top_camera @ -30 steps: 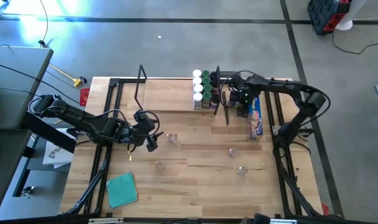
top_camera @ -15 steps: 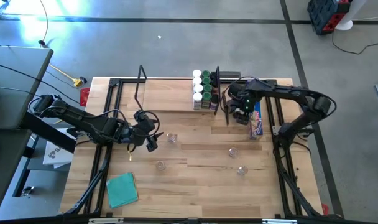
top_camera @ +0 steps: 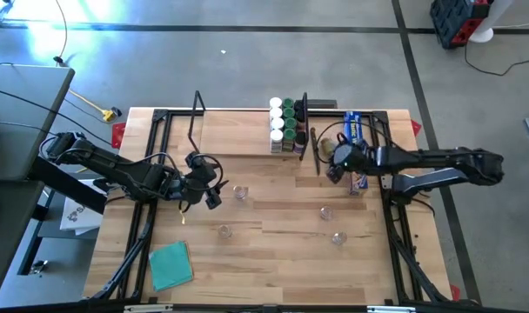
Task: Shelf spices
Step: Adjust the black seasoning bottles on the shelf
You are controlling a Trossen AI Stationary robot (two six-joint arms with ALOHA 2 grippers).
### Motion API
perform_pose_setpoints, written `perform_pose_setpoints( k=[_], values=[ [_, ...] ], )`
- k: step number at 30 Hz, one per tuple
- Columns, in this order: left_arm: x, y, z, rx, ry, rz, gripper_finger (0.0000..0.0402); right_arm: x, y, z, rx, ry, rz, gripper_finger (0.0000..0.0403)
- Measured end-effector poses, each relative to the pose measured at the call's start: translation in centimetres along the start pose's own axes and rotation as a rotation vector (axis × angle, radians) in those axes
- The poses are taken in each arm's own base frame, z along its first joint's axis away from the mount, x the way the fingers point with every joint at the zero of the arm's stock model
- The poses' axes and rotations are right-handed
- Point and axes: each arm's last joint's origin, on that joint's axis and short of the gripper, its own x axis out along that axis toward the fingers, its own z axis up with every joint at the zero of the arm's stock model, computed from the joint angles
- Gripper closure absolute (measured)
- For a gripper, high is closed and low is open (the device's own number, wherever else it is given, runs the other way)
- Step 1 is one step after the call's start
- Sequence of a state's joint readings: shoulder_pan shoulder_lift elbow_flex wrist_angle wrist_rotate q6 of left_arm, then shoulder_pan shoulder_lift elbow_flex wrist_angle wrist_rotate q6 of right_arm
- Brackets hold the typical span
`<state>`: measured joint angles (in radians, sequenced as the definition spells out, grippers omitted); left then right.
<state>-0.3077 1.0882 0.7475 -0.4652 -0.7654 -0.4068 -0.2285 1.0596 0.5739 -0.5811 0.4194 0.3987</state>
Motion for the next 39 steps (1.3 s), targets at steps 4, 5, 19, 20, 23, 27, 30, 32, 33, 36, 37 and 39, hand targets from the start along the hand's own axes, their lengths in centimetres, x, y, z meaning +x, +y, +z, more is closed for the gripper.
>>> perform_pose_setpoints(
  k=[4,5,19,20,23,27,30,32,33,36,37,39],
  values=[
    [0.0,0.0,0.0,-0.004,-0.005,0.003,0.0133,1.4,0.5,-0.6,0.078,-0.053,-0.136,0.0132],
    [0.0,0.0,0.1,-0.006,-0.006,0.002,0.0133,1.8,0.4,-0.7,0.084,-0.048,-0.175,0.0132],
    [0.0,-0.1,0.2,-0.024,-0.017,-0.004,0.0133,6.9,-0.7,-0.9,0.055,0.144,-0.290,0.0132],
    [0.0,-0.1,0.2,-0.024,-0.017,-0.004,0.0133,7.0,-0.8,-0.9,0.043,0.145,-0.293,0.0132],
    [0.0,-0.1,0.2,-0.024,-0.016,-0.006,0.0133,7.2,-1.0,-0.7,0.013,0.141,-0.270,0.0132],
    [0.0,-0.1,0.2,-0.025,-0.015,-0.009,0.0133,7.6,-1.6,-0.4,0.006,0.162,-0.209,0.0137],
    [0.0,-0.1,0.2,-0.026,-0.014,-0.010,0.0133,7.9,-2.3,-0.3,0.021,0.183,-0.197,0.0157],
    [0.0,-0.1,0.2,-0.025,-0.014,-0.010,0.0133,8.0,-2.6,-0.3,0.037,0.191,-0.192,0.0181],
    [0.0,-0.1,0.2,-0.025,-0.014,-0.010,0.0133,8.0,-2.8,-0.3,0.043,0.195,-0.190,0.0194],
    [0.0,-0.1,0.2,-0.025,-0.014,-0.010,0.0133,8.0,-2.9,-0.2,0.033,0.197,-0.185,0.0217],
    [0.0,-0.1,0.2,-0.025,-0.014,-0.010,0.0133,8.0,-2.9,-0.2,0.027,0.197,-0.184,0.0217],
    [0.0,-0.1,0.2,-0.025,-0.014,-0.010,0.0133,7.9,-2.8,-0.2,0.033,0.199,-0.173,0.0217]
  ],
)
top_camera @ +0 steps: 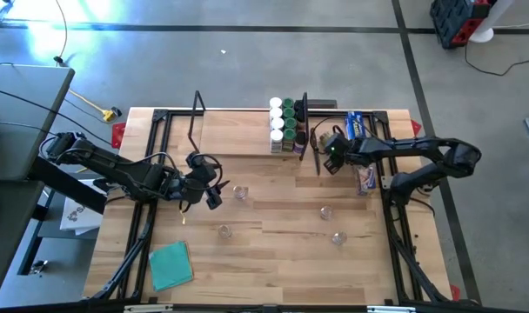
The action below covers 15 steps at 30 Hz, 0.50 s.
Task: Shelf spices
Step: Adjust the black seasoning bottles on the shelf
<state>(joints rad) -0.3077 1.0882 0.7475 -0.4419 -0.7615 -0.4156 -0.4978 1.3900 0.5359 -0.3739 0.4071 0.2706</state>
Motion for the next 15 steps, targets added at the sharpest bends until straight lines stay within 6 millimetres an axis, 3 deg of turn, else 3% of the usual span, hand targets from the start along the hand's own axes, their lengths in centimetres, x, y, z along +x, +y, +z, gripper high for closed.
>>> perform_pose_setpoints(
  k=[3,6,11,15],
  values=[
    [0.0,0.0,0.0,0.007,0.000,0.000,0.0133,-1.1,0.1,0.1,0.034,0.054,0.035,0.0217],
    [0.0,0.0,0.0,0.007,0.000,0.000,0.0133,-3.7,0.3,1.4,0.039,0.095,0.036,0.0217],
    [0.0,-0.1,0.2,0.027,-0.014,-0.011,0.0133,-9.9,1.0,4.2,0.028,0.226,0.136,0.0217],
    [0.2,-0.5,0.1,0.074,-0.007,-0.065,0.0133,-15.0,1.4,5.2,-0.004,0.372,0.237,0.0217]
  ],
)
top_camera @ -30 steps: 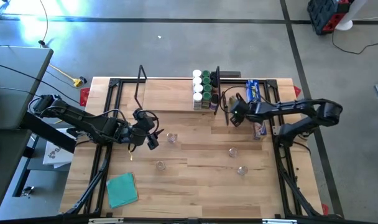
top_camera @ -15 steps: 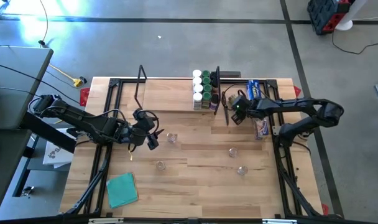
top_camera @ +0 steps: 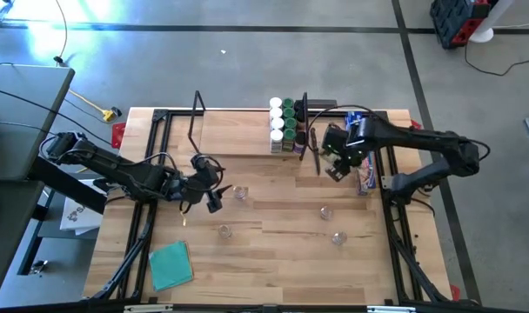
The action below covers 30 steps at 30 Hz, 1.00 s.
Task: Shelf spices
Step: Adjust the black seasoning bottles on the shelf
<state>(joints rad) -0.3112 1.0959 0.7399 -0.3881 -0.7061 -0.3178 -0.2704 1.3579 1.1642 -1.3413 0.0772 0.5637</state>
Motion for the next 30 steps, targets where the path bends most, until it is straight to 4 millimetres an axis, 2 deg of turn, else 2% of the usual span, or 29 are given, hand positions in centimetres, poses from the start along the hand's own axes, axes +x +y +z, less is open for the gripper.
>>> perform_pose_setpoints(
  k=[3,6,9,12,15,18,24,30],
  values=[
    [0.7,-1.0,-1.2,0.055,-0.038,-0.051,0.0133,-2.3,1.3,-0.8,-0.056,0.108,0.088,0.0217],
    [1.5,-2.3,-1.7,0.061,-0.142,-0.117,0.0133,-2.8,3.2,-1.3,-0.108,0.207,0.156,0.0217],
    [2.8,-3.5,-1.4,0.058,-0.257,-0.164,0.0133,-2.1,5.8,-1.2,-0.171,0.262,0.218,0.0217],
    [4.7,-4.7,-1.1,0.138,-0.348,-0.210,0.0133,-0.9,8.8,-0.5,-0.244,0.275,0.277,0.0217],
    [6.9,-5.7,-1.4,0.245,-0.401,-0.228,0.0133,0.0,11.2,0.3,-0.314,0.269,0.300,0.0217],
    [9.0,-6.5,-0.9,0.275,-0.431,-0.245,0.0133,0.6,13.2,1.2,-0.352,0.267,0.309,0.0217],
    [12.8,-8.7,0.0,0.308,-0.404,-0.385,0.0133,0.1,15.0,2.8,-0.377,0.200,0.350,0.0217],
    [14.8,-9.9,0.6,0.298,-0.386,-0.325,0.0133,-0.6,15.5,3.3,-0.394,0.136,0.389,0.0217]
  ],
)
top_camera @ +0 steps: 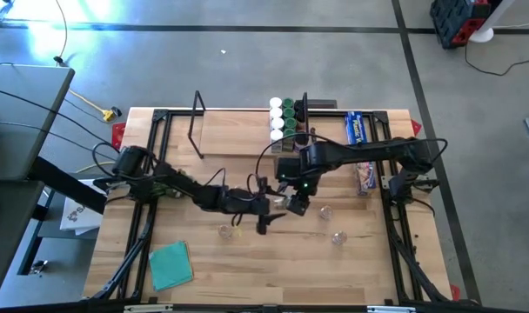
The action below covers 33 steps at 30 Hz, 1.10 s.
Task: Shelf spices
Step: Adjust the black seasoning bottles on the shelf
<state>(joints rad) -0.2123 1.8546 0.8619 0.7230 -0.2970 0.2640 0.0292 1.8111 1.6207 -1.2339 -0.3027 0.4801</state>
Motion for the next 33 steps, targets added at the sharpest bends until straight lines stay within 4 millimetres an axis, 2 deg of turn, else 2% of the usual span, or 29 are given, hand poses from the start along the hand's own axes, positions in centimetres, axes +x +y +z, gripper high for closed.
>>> perform_pose_setpoints(
  k=[4,12,15,18,20,24,28,31,33],
  values=[
    [0.3,0.3,0.2,-0.004,0.003,0.046,0.0133,0.0,0.3,0.3,-0.034,-0.035,0.019,0.0217],
    [0.4,0.4,-0.4,-0.099,0.055,0.007,0.0138,0.0,0.9,0.6,-0.085,-0.078,0.054,0.0217],
    [0.4,0.3,-0.6,-0.122,0.069,-0.016,0.0165,0.1,1.0,0.6,-0.091,-0.077,0.054,0.0217],
    [0.3,0.2,-0.8,-0.142,0.093,-0.033,0.0216,0.1,1.2,0.5,-0.122,-0.079,0.049,0.0217],
    [0.3,0.2,-0.9,-0.142,0.099,-0.030,0.0238,0.2,1.4,0.4,-0.151,-0.091,0.020,0.0203],
    [0.3,0.2,-1.0,-0.158,0.109,-0.029,0.0238,0.5,1.7,0.0,-0.219,-0.117,-0.079,0.0149],
    [0.3,0.3,-1.1,-0.185,0.105,-0.007,0.0238,0.3,2.6,-1.5,-0.336,-0.121,-0.231,0.0134],
    [-0.3,0.4,-1.9,-0.199,0.063,0.016,0.0238,-0.2,3.5,-3.5,-0.419,-0.161,-0.375,0.0131],
    [-0.9,0.7,-2.5,-0.228,-0.004,-0.002,0.0238,-0.2,3.2,-5.2,-0.410,-0.198,-0.415,0.0130]
  ],
)
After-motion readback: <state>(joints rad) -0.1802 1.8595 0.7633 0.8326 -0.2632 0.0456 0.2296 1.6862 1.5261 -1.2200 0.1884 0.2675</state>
